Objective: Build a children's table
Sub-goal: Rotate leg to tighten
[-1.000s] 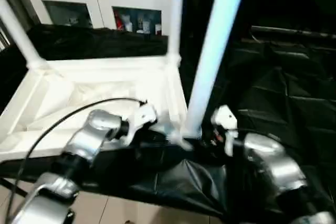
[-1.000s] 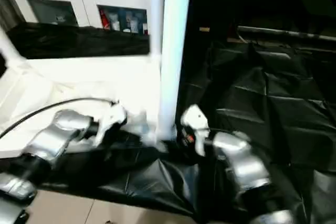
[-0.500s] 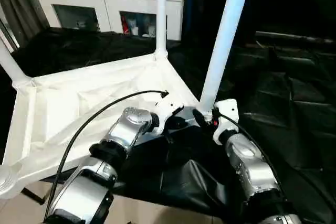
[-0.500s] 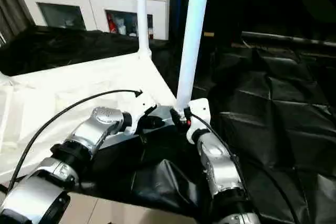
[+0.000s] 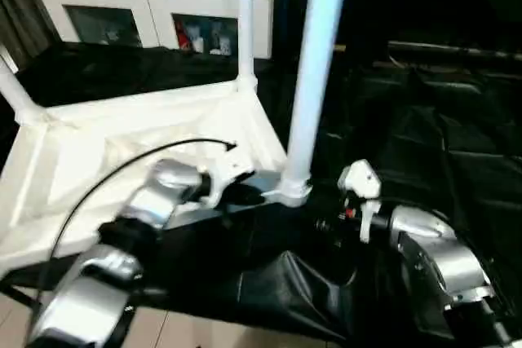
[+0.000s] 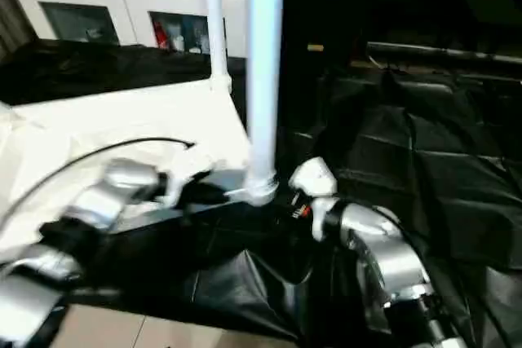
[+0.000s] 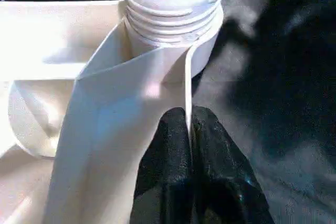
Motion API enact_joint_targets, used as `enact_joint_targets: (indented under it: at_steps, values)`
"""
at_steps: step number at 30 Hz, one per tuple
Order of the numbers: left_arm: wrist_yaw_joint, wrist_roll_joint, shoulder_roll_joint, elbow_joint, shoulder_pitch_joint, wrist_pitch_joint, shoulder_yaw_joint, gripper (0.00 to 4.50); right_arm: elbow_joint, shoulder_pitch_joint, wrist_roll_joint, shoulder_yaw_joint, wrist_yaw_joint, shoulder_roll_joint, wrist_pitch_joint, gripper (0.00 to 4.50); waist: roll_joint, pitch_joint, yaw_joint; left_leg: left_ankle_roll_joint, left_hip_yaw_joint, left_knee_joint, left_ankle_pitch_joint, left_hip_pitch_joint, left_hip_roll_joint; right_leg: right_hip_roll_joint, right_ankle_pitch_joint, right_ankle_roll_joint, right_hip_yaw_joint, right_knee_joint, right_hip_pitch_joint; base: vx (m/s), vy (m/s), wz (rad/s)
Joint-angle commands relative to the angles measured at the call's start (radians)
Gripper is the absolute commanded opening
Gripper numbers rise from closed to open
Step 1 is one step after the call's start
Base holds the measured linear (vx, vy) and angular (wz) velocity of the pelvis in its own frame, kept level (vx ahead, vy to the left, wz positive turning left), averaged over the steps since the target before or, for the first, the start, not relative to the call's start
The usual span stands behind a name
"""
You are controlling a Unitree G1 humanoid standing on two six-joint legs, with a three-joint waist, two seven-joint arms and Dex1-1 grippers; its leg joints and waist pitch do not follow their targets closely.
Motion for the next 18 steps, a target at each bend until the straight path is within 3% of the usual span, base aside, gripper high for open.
enact_joint_targets:
  at_steps: [1, 3, 4, 10, 13, 16, 18]
  values:
    - [-0.087, 0.002, 0.017, -0.033, 0.027, 0.013, -0.043, 0.00, 0.000, -0.011, 0.001, 0.015, 0.013, -0.002, 0.010, 3.92, -0.009, -0.057, 0.008, 0.077, -0.033, -0.069, -0.133, 0.002, 0.077, -0.105, -0.102, -0.240, 0.061, -0.069, 0.044, 0.000, 0.000, 0.00]
    - [-0.125, -0.007, 0.033, -0.069, 0.043, 0.013, -0.052, 0.00, 0.013, -0.025, -0.003, 0.018, 0.004, 0.001, 0.003, 3.92, -0.008, -0.059, 0.005, 0.088, -0.032, -0.066, -0.109, -0.001, 0.075, -0.104, -0.023, -0.264, 0.059, -0.060, 0.043, 0.000, 0.000, 0.00]
    - [-0.136, -0.016, 0.036, -0.088, 0.050, 0.027, -0.054, 0.00, 0.020, -0.032, -0.012, 0.022, -0.006, -0.001, -0.004, 3.92, -0.012, -0.057, 0.005, 0.089, -0.030, -0.066, -0.114, 0.000, 0.075, -0.104, -0.025, -0.266, 0.059, -0.062, 0.041, 0.000, 0.000, 0.00]
    - [-0.172, -0.038, 0.042, -0.172, 0.082, 0.068, -0.067, 0.00, 0.063, -0.057, -0.056, 0.032, -0.023, -0.002, -0.027, 3.92, -0.010, -0.052, 0.004, 0.055, -0.028, -0.068, -0.143, 0.005, 0.073, -0.105, -0.117, -0.257, 0.062, -0.071, 0.039, 0.000, 0.000, 0.00]
    - [-0.159, -0.030, 0.040, -0.189, 0.089, 0.074, -0.069, 0.00, 0.073, -0.066, -0.078, 0.032, -0.032, -0.008, -0.037, 3.92, -0.007, -0.053, 0.021, 0.057, -0.021, -0.065, -0.141, 0.015, 0.076, -0.103, -0.083, -0.263, 0.064, -0.068, 0.031, 0.000, 0.000, 0.00]
    - [-0.150, -0.023, 0.036, -0.174, 0.083, 0.066, -0.066, 0.00, 0.060, -0.060, -0.067, 0.031, -0.021, -0.021, -0.029, 3.92, -0.007, -0.053, 0.036, 0.053, -0.020, -0.066, -0.139, 0.011, 0.077, -0.103, -0.087, -0.247, 0.063, -0.066, 0.036, 0.000, 0.000, 0.00]
    - [-0.156, -0.025, 0.035, -0.181, 0.082, 0.074, -0.065, 0.00, 0.058, -0.056, -0.057, 0.035, -0.003, -0.023, -0.028, 3.92, -0.008, -0.054, 0.036, 0.048, -0.021, -0.066, -0.140, 0.009, 0.076, -0.104, -0.083, -0.238, 0.063, -0.064, 0.039, 0.000, 0.000, 0.00]
